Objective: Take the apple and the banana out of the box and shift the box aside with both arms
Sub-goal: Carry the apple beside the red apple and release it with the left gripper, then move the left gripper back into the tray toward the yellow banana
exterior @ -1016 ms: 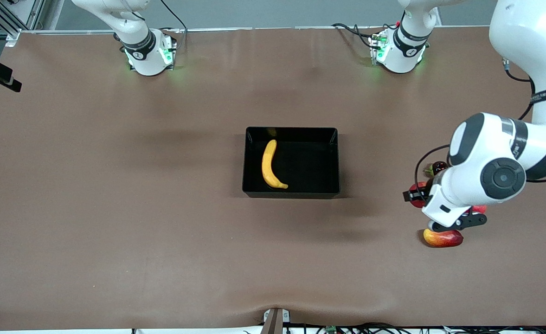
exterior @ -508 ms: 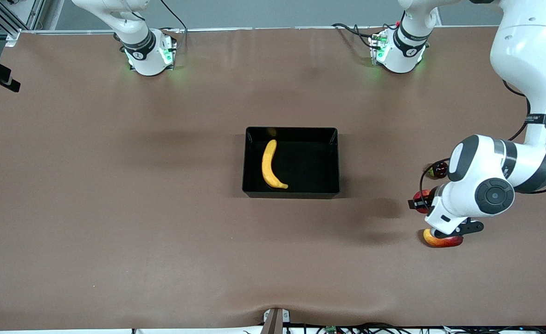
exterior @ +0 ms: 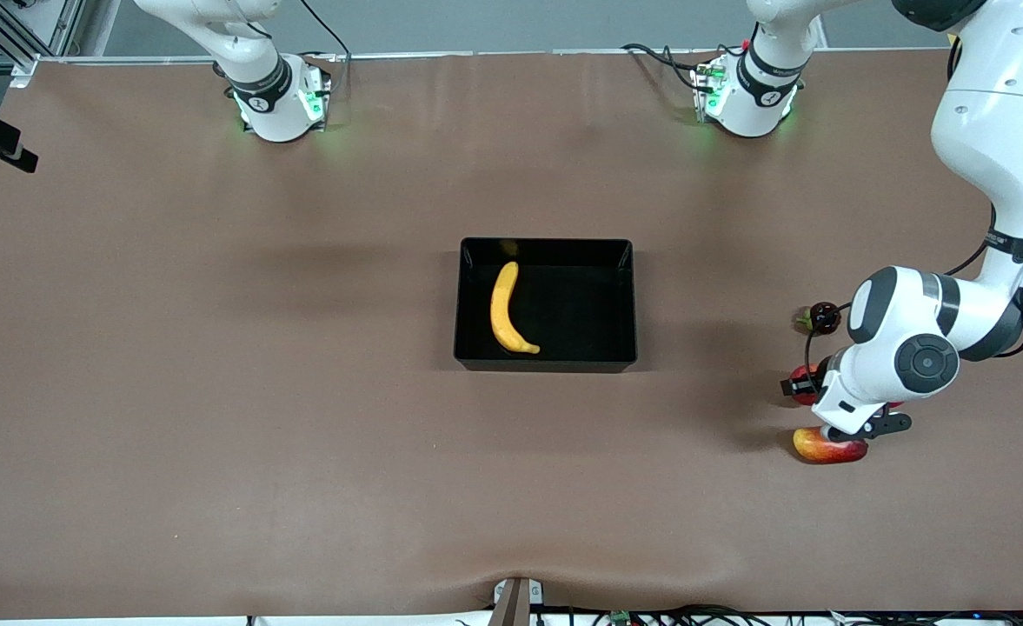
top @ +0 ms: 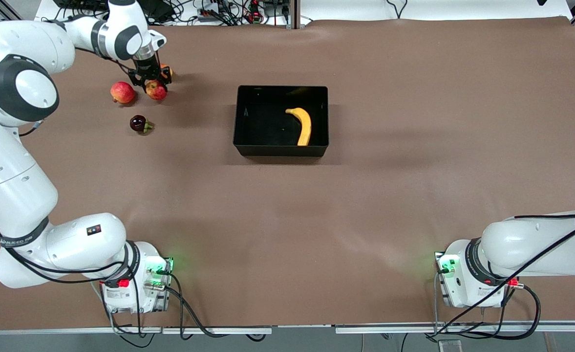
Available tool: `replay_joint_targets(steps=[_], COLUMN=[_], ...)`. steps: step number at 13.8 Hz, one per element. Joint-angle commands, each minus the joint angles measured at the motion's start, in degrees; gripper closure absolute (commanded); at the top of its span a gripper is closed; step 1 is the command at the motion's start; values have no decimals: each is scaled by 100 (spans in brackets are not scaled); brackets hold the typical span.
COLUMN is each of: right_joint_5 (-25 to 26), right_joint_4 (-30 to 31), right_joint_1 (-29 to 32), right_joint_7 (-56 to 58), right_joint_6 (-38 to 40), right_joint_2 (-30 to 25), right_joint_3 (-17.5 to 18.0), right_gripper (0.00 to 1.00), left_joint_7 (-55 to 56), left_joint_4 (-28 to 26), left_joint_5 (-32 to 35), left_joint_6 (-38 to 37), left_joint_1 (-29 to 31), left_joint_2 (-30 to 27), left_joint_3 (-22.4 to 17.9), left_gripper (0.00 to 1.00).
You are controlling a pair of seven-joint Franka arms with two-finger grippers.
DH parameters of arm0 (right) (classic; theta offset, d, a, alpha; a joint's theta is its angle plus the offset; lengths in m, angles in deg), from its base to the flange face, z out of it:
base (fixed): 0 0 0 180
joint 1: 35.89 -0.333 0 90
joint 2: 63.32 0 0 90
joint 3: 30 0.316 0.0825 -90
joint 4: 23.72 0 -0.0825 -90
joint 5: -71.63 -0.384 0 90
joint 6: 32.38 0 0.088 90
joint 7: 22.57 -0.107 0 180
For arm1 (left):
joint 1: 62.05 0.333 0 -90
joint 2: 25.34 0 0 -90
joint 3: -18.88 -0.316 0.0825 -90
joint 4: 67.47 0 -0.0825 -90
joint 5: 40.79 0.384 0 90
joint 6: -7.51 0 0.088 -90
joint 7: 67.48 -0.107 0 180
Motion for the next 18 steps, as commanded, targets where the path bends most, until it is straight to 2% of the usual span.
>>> replay_joint_targets(steps=[1,2,3,6,10,13,14,16,18], right_joint_5=[-93,-93,-93,-93,-93,-84,-84,-76,-84], right_joint_4=[41,41,41,41,41,41,41,41,41], right_joint_1=[143,143,143,143,134,143,143,143,134], right_joint_7=[28,28,28,28,28,28,28,28,37], right_joint_6=[-9,-9,-17,-17,-17,-17,-26,-17,-17], right_joint_2=[-86,-86,-86,-86,-86,-77,-77,-77,-77], right_joint_3=[78,78,78,78,78,78,78,78,78], right_gripper=[0,0,0,0,0,0,0,0,0], left_joint_7=[-23,-31,-66,-93,170,967,1414,2311,3173], left_joint_4=[-183,-192,-192,-165,141,221,239,387,677], left_joint_5=[143,152,152,47,-400,-437,-428,-376,-376], left_joint_6=[123,123,123,-25,-859,-958,-958,-958,-923], left_joint_1=[61,61,104,140,105,-43,-297,-1086,-1746], left_joint_2=[-101,-101,-109,-406,-891,-910,-875,-813,-515], left_joint_3=[69,61,60,139,1095,1956,2081,2073,2056], left_gripper=[100,83,1,0,0,0,0,0,0])
